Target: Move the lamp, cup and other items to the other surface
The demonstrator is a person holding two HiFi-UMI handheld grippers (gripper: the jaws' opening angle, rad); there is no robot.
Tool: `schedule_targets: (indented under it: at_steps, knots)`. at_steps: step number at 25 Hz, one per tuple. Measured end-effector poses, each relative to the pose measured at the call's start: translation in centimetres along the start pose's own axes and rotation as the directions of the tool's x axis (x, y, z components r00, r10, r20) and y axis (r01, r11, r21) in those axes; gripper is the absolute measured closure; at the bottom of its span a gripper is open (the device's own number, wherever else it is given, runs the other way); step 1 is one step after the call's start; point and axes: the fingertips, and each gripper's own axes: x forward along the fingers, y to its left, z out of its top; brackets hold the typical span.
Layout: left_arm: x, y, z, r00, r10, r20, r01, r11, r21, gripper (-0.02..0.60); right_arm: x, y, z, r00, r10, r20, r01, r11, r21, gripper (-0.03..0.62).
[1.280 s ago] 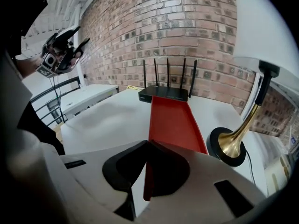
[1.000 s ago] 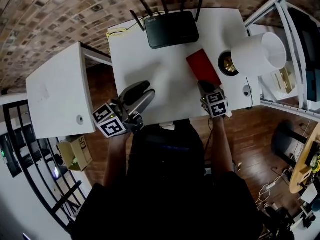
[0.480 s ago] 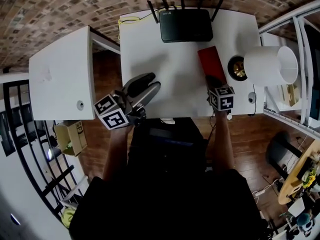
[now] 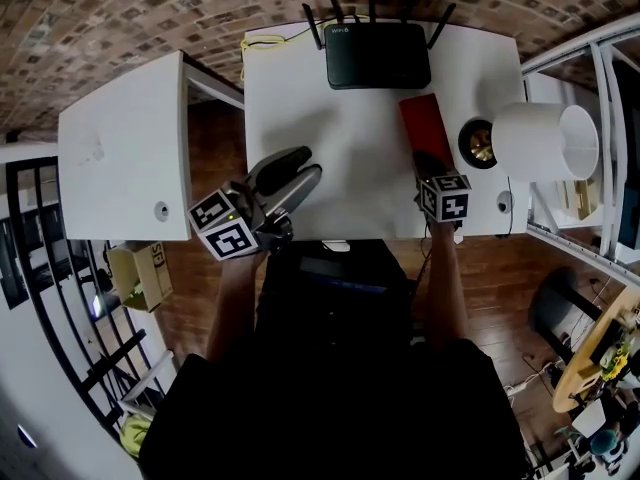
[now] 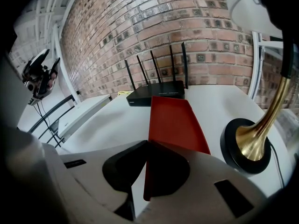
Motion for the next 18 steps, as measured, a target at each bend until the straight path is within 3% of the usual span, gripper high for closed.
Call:
schedule_targets:
  at_steps: [18]
  knots:
    - [-0.96, 0.36, 0.88, 1.0, -0.01, 0.008, 0.01, 1.0, 0.004, 0.425, 0.42, 0.36, 0.55, 0.999, -0.018, 0.033, 0.017, 1.0, 0.023, 0.566]
